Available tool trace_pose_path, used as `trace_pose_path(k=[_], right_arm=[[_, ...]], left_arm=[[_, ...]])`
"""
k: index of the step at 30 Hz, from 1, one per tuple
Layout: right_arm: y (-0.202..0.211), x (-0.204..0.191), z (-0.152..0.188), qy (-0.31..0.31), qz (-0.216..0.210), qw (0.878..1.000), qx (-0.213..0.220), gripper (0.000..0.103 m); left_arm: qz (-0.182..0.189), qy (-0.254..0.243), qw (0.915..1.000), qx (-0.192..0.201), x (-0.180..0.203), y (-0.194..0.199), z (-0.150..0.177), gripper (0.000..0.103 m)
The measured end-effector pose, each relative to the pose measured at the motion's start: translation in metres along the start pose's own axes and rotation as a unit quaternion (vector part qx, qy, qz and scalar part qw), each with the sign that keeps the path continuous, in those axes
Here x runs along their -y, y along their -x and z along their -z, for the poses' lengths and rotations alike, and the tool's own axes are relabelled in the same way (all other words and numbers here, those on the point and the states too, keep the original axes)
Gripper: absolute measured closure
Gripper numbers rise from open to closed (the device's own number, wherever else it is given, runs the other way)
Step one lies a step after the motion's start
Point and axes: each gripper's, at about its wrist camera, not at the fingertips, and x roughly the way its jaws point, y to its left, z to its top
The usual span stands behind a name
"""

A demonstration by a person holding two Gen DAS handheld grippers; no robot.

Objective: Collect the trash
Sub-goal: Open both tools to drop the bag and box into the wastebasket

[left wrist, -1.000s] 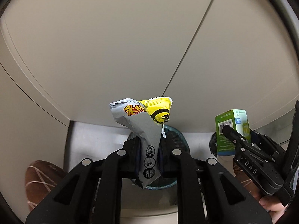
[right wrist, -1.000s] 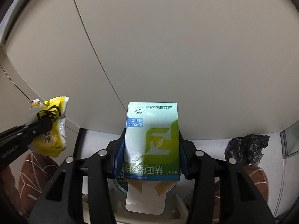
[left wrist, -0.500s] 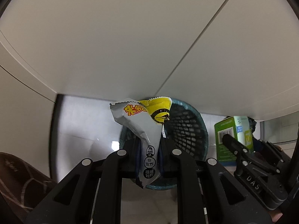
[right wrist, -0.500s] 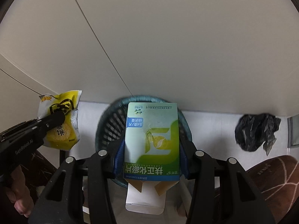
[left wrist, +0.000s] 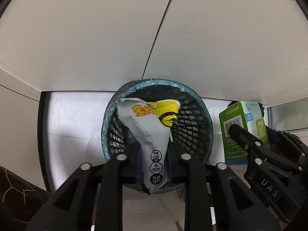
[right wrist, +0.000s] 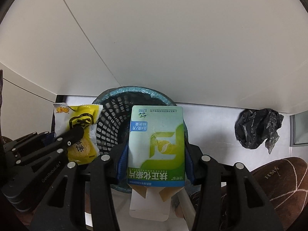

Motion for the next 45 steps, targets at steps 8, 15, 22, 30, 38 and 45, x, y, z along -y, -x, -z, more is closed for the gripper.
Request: trace_pose_path(k=[8,15,22,30,38,45], right_arm=[[0.004,0.002,-0.001,-0.001,0.003,1.000,0.006,0.057],[0.004,0.006,-0.001,-0.009,-0.007,1.000,0.005,0.056],[0.002,-0.001,-0.006,-0.006,-0.038,0.999,0.011,0.056],[-0.005,-0.019,-0.010,0.011,-0.056,0.998,0.011,0.055],[0.001,-0.017,-0.014,-0.004,-0.043,0.999,0.022,0.026],[0.033,-0.012,-0.017,0.015,-0.006,0.998,0.057,0.014]], left_arm=[[-0.012,0.001,0.9999,0.004,0.002,-0.004,-0.001,0.046],[-0.035,0.002,0.9992,0.018,-0.004,0.003,-0.003,0.026],[-0.062,0.019,0.9973,0.035,-0.025,0.020,-0.002,0.008],[-0.087,0.026,0.9952,0.037,-0.044,0.031,-0.003,0.006],[-0.093,0.025,0.9947,0.035,-0.045,0.030,-0.003,0.006],[-0.086,0.027,0.9945,0.053,-0.042,0.054,-0.010,0.006]])
